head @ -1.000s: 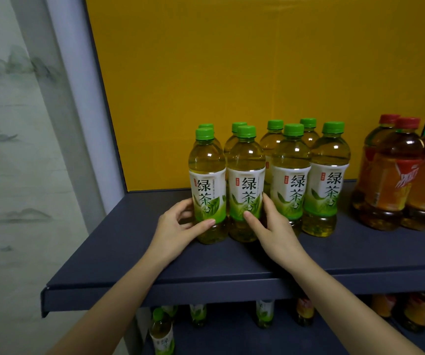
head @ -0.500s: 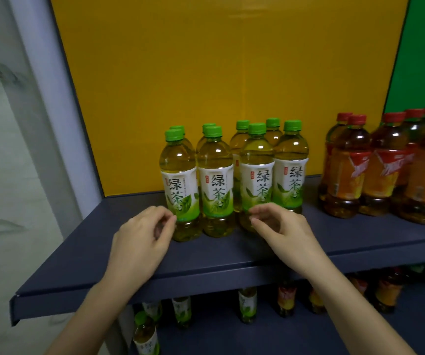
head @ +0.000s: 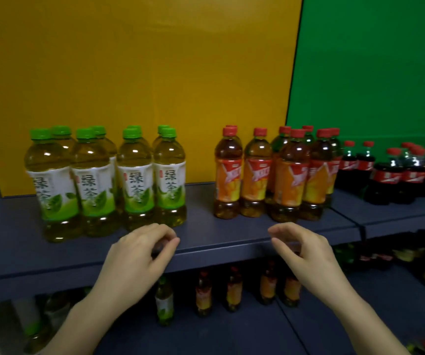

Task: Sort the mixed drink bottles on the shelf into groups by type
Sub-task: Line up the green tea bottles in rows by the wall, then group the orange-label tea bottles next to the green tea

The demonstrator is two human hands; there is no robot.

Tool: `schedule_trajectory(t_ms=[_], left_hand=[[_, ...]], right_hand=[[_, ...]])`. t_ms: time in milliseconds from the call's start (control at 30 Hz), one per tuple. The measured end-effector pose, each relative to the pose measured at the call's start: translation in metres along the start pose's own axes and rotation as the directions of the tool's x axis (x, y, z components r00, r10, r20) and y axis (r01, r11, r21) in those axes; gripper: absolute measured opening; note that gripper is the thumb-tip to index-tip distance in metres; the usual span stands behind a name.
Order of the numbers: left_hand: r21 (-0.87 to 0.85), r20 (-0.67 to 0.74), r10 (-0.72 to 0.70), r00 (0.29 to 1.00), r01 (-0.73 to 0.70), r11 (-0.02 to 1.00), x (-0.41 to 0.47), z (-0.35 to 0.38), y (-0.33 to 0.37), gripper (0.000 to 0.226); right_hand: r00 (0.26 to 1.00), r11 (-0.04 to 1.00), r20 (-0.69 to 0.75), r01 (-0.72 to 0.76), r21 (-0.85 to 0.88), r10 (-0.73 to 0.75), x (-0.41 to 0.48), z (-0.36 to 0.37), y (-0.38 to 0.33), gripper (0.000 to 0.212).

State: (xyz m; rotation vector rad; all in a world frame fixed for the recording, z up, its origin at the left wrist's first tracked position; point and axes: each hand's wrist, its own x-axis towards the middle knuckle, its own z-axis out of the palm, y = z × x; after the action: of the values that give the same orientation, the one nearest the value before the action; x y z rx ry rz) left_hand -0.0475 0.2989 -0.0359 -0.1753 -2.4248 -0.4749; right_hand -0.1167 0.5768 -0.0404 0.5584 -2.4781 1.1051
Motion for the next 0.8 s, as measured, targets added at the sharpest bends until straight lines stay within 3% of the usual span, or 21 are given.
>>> schedule_trajectory(t_ms=[167, 300, 600, 800], left_hand=[[-0.178, 0.071, 0.040, 0.997, -0.027, 0.984, 0.023, 0.068, 0.070, 0.029], [-0.279, 0.102, 0.098, 0.990, -0.066, 0.958, 0.053, 0.112, 0.120, 0.009], [-0.536, 0.198, 0.144, 0.970, -0.016, 0.844, 0.124, 0.192, 0.186, 0.027], [-0.528, 0.310, 0.194, 0.931, -0.002, 0.850, 0.167, 0.238, 0.225, 0.051]], right_hand=[[0.999, 0.999, -0.025, -0.037, 0.018, 0.037, 0.004, -0.051, 0.057, 0.014], [0.996, 0.997, -0.046, -0.071, 0.023, 0.072, 0.018, -0.079, 0.093, 0.015], [0.995, 0.997, -0.087, -0.054, 0.054, 0.059, 0.078, -0.106, 0.150, 0.017], [0.992, 0.987, -0.097, -0.064, 0.147, 0.079, 0.138, -0.110, 0.179, 0.044]])
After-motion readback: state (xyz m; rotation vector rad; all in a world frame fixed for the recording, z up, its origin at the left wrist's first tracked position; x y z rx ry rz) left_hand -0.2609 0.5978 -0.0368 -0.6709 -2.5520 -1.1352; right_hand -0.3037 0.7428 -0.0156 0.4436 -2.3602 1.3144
